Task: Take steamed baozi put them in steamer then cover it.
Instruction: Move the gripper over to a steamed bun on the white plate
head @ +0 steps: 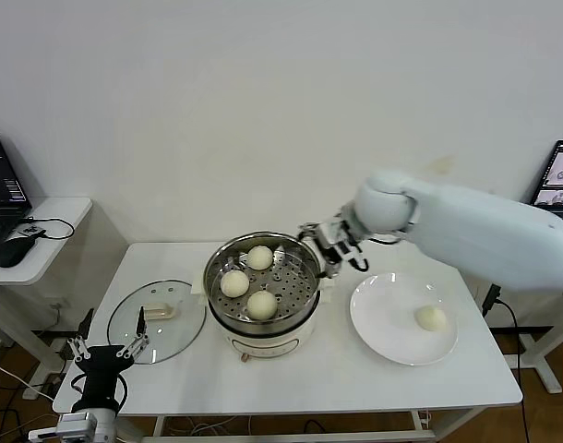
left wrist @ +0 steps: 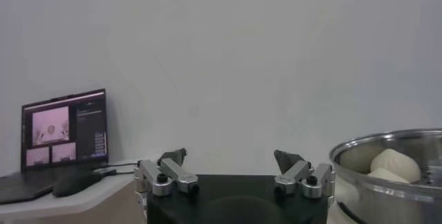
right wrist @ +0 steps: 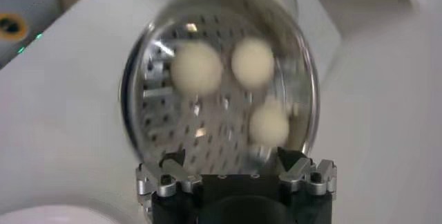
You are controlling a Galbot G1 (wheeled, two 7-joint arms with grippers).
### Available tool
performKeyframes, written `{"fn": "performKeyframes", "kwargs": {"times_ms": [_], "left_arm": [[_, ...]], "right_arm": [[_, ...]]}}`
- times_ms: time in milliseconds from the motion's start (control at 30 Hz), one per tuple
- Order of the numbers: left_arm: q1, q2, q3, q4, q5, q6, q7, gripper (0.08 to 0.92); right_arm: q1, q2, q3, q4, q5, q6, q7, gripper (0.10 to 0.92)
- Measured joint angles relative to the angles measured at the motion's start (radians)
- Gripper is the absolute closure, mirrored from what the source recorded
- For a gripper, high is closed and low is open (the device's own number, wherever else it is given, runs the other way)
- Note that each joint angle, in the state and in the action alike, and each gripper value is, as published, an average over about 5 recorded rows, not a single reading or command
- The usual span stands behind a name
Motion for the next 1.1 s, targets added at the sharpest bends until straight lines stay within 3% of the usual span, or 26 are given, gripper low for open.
{"fn": "performKeyframes", "kwargs": {"times_ms": [500, 1100], "left_arm": [[0.008, 0.018, 0.005, 0.021, 0.007, 0.002, 0.002, 0.177], [0.014, 0.016, 0.0, 0.028, 0.009, 0.002, 0.001, 0.177]], "right_arm": [[-0.33, -0.21, 0.218, -0.061, -0.197, -0.022, -0.081, 0.203], [-0.555, -0.155, 0.38, -0.265, -0.343, 0.032, -0.07, 0.203]]}}
